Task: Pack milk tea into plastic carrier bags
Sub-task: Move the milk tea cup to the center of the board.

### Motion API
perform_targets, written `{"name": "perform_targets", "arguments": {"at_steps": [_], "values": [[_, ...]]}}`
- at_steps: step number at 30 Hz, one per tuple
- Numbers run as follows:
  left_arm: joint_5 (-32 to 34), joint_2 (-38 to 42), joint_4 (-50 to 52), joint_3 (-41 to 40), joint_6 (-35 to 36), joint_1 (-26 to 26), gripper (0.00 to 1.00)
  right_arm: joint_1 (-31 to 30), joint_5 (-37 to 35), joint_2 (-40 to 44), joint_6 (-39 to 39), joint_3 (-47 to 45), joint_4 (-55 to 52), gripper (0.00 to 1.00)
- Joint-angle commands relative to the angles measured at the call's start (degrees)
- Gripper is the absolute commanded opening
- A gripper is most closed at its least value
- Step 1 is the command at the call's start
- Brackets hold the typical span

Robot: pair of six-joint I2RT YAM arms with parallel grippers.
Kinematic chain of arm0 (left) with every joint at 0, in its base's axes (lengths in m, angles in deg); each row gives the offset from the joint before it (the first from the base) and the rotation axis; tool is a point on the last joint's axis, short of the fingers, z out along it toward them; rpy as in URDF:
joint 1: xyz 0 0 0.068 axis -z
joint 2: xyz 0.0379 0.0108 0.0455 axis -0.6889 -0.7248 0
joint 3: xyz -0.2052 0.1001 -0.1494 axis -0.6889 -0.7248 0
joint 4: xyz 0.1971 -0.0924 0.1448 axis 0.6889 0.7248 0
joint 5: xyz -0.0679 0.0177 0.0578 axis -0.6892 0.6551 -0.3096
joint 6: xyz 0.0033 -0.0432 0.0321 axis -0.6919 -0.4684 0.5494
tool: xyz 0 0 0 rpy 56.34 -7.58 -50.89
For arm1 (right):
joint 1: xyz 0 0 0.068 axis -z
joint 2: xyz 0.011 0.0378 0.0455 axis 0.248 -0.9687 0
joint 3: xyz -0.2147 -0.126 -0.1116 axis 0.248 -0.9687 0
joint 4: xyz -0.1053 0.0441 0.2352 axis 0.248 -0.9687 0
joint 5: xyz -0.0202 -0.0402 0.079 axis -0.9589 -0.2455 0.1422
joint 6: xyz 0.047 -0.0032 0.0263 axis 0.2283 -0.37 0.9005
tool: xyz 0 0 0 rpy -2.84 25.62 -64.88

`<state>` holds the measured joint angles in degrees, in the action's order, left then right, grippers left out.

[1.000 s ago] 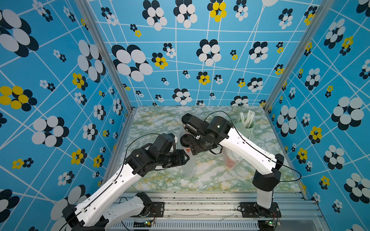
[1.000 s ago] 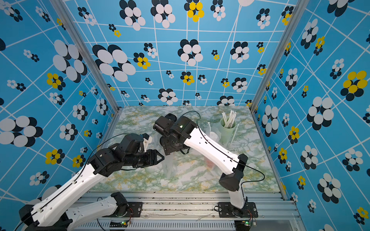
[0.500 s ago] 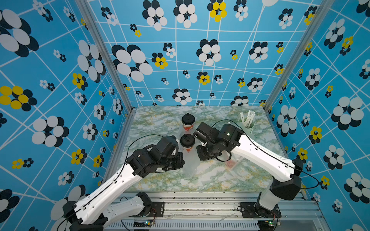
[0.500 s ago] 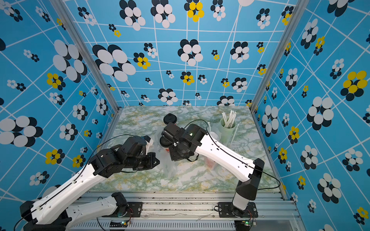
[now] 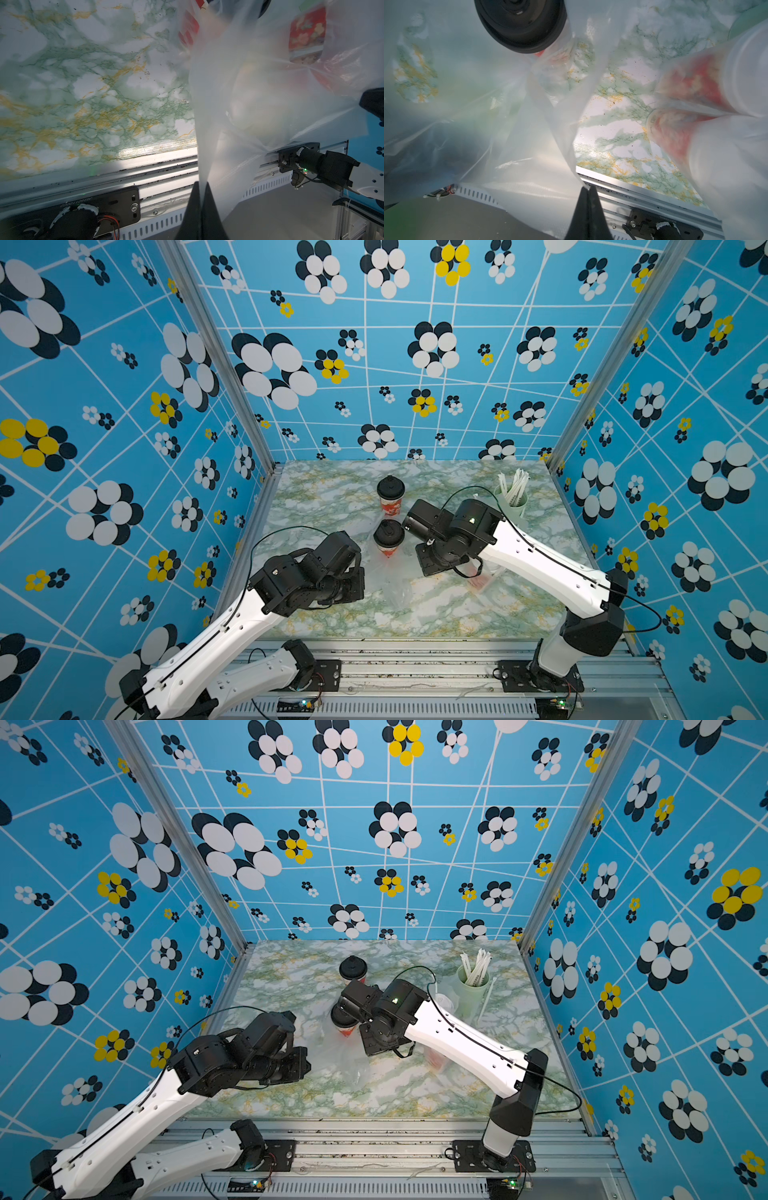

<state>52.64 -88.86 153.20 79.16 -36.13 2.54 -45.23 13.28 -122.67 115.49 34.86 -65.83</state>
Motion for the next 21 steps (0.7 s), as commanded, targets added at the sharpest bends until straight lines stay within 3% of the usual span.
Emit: {"name": "perform_targets", "arguments": {"at_steps": [1,5,8,14,21], "values": [[-0.6,1.3,-0.7,-1.9,0.8,-0.4,0.03,0.2,0.8,-1.4,-0.5,-0.9,-0.4,0.05],[-2.2,3.4,-7.0,-2.7,0.4,-0.7,0.27,0.1,2.1,-1.1,-1.0,1.9,0.5,0.29],[-2.2,3.1,-7.8,-1.6,1.3,-2.0,0.32,0.1,2.4,-1.1,-1.5,4.8,0.0,0.41],[-3.3,2.1,-8.5,0.6,4.4,-5.8,0.41,1.2,0.8,-1.1,-3.4,13.0,-2.3,0.51],[-8.7,0.5,-13.5,0.4,7.4,-11.7,0.42,8.8,1.6,-2.9,-8.6,19.1,1.3,0.55]]}}
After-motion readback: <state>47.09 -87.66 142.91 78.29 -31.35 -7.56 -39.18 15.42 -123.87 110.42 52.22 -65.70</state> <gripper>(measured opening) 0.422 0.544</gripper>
